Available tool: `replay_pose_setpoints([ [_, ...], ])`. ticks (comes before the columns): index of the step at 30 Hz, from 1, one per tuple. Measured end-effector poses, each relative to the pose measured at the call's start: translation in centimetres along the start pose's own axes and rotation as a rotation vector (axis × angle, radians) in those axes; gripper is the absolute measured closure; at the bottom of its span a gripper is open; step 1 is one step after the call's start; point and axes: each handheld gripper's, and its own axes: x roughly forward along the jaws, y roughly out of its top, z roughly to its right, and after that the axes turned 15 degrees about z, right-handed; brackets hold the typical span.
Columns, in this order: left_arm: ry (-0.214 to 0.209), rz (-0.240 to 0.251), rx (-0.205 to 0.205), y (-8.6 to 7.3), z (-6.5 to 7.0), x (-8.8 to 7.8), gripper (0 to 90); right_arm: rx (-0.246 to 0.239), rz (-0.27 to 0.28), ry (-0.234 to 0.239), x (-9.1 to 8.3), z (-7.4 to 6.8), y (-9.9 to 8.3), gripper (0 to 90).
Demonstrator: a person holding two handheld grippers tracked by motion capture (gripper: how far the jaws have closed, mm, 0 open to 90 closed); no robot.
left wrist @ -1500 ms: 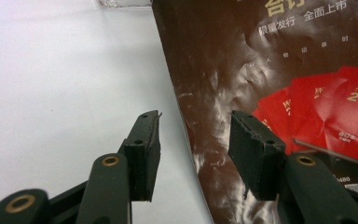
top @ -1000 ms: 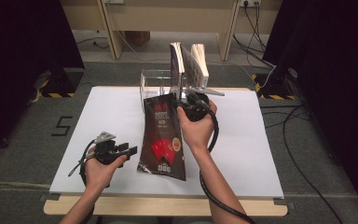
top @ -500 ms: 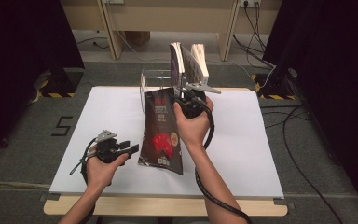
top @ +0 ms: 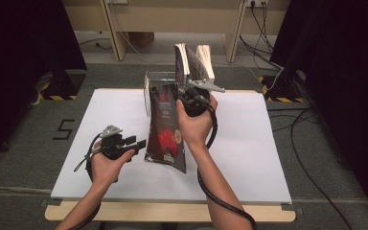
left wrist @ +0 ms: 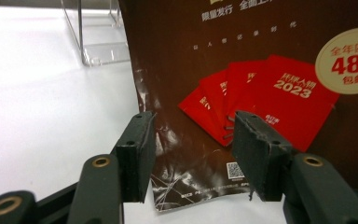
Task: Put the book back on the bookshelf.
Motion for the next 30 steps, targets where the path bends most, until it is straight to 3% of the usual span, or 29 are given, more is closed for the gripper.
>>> replay_pose_setpoints([
  [9,-0.020,0.032,0.010,1.7,0.6,0.9,47.4,-0.009,0.017,-0.003,0.9,-0.5,0.8,87.3],
  [19,-0.025,0.060,0.015,3.1,1.1,1.5,45.1,-0.035,0.077,-0.021,1.4,-1.2,1.8,87.3],
  [26,-0.028,0.078,0.001,3.9,1.5,2.0,43.5,-0.040,0.070,-0.044,2.6,-1.2,1.8,87.1],
  [30,-0.046,0.085,0.001,4.2,2.0,2.1,43.5,-0.046,0.052,-0.047,2.3,-1.4,1.3,86.8],
])
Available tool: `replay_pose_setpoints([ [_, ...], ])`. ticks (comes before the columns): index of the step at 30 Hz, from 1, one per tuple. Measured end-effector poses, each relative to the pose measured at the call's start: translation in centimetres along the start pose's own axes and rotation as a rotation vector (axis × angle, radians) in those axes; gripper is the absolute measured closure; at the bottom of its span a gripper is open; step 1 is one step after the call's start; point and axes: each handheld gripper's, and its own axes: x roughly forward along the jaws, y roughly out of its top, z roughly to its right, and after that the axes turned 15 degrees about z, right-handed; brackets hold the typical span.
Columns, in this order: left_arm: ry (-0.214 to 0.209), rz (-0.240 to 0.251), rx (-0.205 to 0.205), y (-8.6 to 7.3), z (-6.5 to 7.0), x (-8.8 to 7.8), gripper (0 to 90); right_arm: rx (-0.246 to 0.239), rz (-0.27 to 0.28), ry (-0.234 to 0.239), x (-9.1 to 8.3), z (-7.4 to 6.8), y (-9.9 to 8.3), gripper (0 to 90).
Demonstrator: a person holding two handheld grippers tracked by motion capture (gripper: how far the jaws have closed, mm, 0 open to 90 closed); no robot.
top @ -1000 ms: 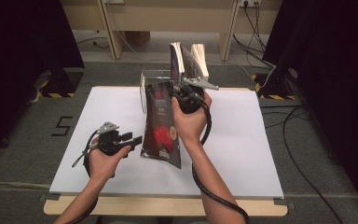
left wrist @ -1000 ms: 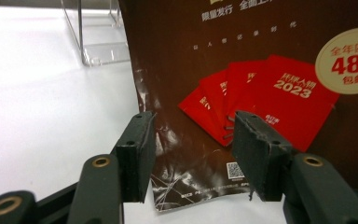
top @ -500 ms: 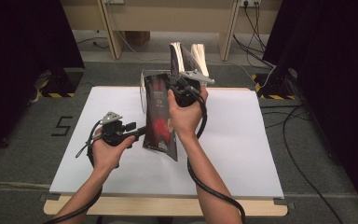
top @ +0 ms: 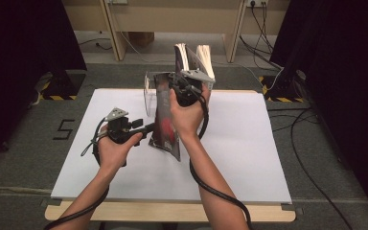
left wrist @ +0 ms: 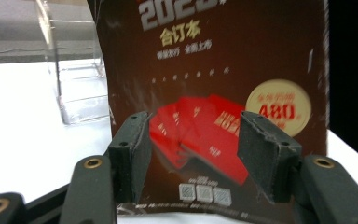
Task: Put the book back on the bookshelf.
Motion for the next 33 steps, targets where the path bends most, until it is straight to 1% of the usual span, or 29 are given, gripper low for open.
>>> replay_pose_setpoints([
  [1,-0.004,0.002,0.002,0.1,0.2,0.0,43.5,0.010,-0.003,-0.001,-0.2,-0.1,-0.1,86.8],
  [3,-0.012,0.001,0.001,0.1,0.5,0.1,43.6,0.000,-0.013,0.006,-0.7,-0.1,-0.2,86.7],
  [4,-0.018,0.001,0.000,0.2,0.7,0.1,43.7,0.013,-0.022,0.010,-0.9,-0.2,-0.2,86.7],
  [7,-0.036,0.005,0.000,0.3,1.3,0.0,43.7,0.015,-0.031,0.017,-1.6,0.1,-0.2,86.7],
  [9,-0.048,0.006,-0.001,0.4,1.7,0.1,43.5,0.036,-0.051,0.031,-2.2,0.1,-0.3,86.5],
  [11,-0.060,0.001,0.005,0.5,2.3,0.1,43.2,0.018,-0.056,0.033,-2.4,-0.1,-0.4,86.5],
  [13,-0.070,0.006,0.001,0.6,2.8,0.2,42.7,0.015,-0.067,0.036,-2.5,-0.1,-0.5,86.4],
  [16,-0.082,0.006,0.011,0.9,3.7,0.4,41.8,0.025,-0.085,0.029,-2.5,-0.1,-0.9,86.2],
  [18,-0.084,0.007,0.021,1.0,4.2,0.5,41.3,0.017,-0.087,0.023,-2.6,-0.1,-1.0,86.2],
  [22,-0.079,0.001,0.029,1.0,4.9,0.9,39.7,0.022,-0.090,0.018,-2.5,-0.3,-1.1,86.2],
  [24,-0.080,-0.004,0.033,1.0,5.3,1.2,39.3,0.013,-0.092,0.015,-2.4,-0.4,-1.3,86.2],
  [25,-0.079,-0.006,0.038,1.0,5.5,1.3,39.2,0.014,-0.098,0.013,-2.4,-0.4,-1.4,86.2],
  [28,-0.070,-0.016,0.045,0.9,5.7,1.8,38.9,0.015,-0.094,0.011,-2.3,-0.6,-1.5,86.2],
  [31,-0.062,-0.024,0.041,0.8,5.9,2.3,38.5,0.010,-0.098,0.012,-2.2,-0.8,-1.6,86.2],
  [33,-0.056,-0.025,0.047,0.8,6.1,2.6,38.4,0.014,-0.098,0.012,-2.2,-0.9,-1.6,86.2],
])
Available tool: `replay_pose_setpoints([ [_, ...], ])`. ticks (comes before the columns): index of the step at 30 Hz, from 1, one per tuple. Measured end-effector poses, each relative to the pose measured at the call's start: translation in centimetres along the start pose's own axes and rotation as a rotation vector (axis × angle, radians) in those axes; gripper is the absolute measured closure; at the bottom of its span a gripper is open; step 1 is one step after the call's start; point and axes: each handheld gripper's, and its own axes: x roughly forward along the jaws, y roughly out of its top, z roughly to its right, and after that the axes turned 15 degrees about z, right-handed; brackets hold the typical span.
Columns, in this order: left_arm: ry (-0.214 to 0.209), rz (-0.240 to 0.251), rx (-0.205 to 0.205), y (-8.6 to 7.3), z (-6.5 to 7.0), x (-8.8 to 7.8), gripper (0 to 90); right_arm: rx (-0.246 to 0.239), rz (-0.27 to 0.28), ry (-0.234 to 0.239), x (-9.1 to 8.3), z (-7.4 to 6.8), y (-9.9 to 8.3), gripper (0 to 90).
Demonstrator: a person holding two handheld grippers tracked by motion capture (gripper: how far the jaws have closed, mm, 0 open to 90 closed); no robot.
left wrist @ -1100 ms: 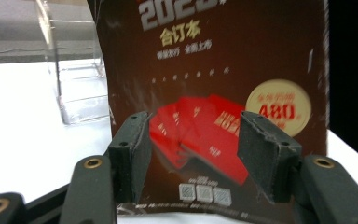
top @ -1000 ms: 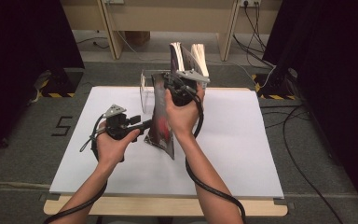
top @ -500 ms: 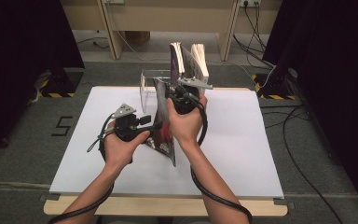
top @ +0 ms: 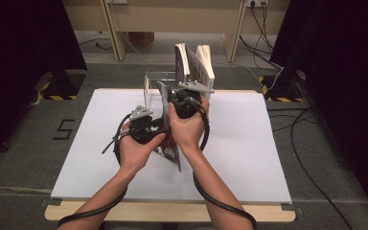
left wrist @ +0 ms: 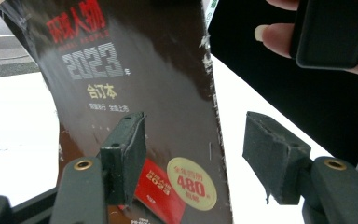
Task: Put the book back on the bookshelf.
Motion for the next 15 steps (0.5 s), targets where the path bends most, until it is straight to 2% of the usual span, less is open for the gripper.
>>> replay_pose_setpoints([
  [9,0.043,-0.026,-0.004,-0.3,0.3,1.4,38.7,0.000,0.009,-0.001,0.0,-0.2,-0.1,86.2],
  [13,0.048,-0.014,-0.009,-0.6,0.3,1.9,39.3,0.021,0.017,0.000,0.0,-0.2,0.0,86.3],
  [15,0.059,-0.002,0.003,-0.7,0.4,2.1,40.4,0.031,0.019,0.001,0.0,-0.3,0.1,86.3],
])
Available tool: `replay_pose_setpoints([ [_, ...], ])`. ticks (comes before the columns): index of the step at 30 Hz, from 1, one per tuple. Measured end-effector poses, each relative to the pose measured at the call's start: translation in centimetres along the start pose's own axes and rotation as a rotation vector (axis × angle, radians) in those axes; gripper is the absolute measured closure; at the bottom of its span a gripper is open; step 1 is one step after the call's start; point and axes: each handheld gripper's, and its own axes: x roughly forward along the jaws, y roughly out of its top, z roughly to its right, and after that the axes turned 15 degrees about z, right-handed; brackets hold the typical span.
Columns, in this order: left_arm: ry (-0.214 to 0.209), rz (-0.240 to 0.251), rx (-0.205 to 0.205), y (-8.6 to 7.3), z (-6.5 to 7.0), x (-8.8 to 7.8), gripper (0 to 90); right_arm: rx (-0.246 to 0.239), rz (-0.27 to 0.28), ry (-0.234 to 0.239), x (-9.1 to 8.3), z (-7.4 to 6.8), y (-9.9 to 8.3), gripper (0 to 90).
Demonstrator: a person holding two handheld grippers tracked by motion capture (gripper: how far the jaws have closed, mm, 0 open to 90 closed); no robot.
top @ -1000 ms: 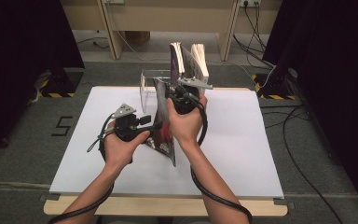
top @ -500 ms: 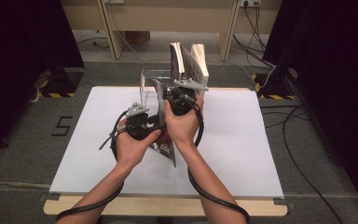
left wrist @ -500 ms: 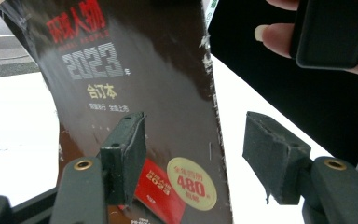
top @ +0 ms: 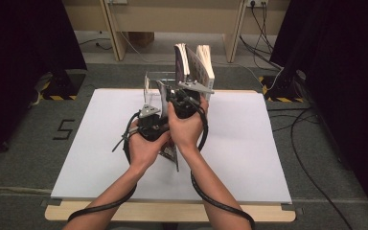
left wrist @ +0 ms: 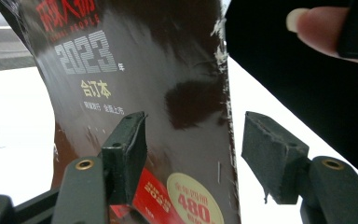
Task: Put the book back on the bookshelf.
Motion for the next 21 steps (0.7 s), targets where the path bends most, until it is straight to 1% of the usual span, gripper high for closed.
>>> replay_pose_setpoints([
  [1,0.004,0.000,0.002,0.0,0.0,0.1,40.8,0.006,0.002,0.003,0.0,0.0,0.0,86.4],
  [3,0.008,-0.003,0.010,-0.1,0.1,0.2,43.1,0.002,0.007,0.007,0.0,-0.1,0.1,86.4],
  [4,0.013,-0.003,0.012,-0.2,0.1,0.2,44.4,0.011,0.006,0.010,0.0,-0.2,0.1,86.4],
  [6,0.031,-0.005,0.034,-0.2,0.2,0.2,47.3,0.012,0.006,0.014,0.0,-0.4,0.1,86.2],
  [7,0.038,-0.001,0.033,-0.2,0.2,0.1,50.3,0.005,0.011,0.017,-0.1,-0.4,0.1,86.2],
  [9,0.038,0.000,0.006,-0.2,-0.1,-0.2,53.9,0.011,0.010,0.024,-0.1,-0.6,0.1,86.4],
  [12,0.047,-0.007,0.011,-0.3,-0.3,-0.8,62.7,0.007,-0.002,0.048,0.1,-0.8,0.0,86.3],
  [13,0.050,-0.009,0.009,-0.3,-0.4,-1.0,64.7,0.008,-0.005,0.050,0.2,-0.9,0.0,86.2],
  [15,0.062,-0.010,0.006,-0.3,-0.5,-1.4,69.0,0.001,-0.006,0.064,0.3,-1.2,-0.2,85.8],
  [17,0.078,-0.015,0.012,-0.3,-0.8,-1.8,73.4,-0.011,-0.014,0.083,0.5,-1.4,-0.2,84.9],
  [19,0.090,-0.016,0.016,-0.2,-1.0,-2.1,77.6,-0.021,-0.027,0.099,0.7,-1.7,-0.2,82.6],
  [21,0.111,-0.019,0.021,-0.2,-1.4,-2.5,84.4,-0.040,-0.030,0.114,1.0,-2.0,-0.1,77.3],
])
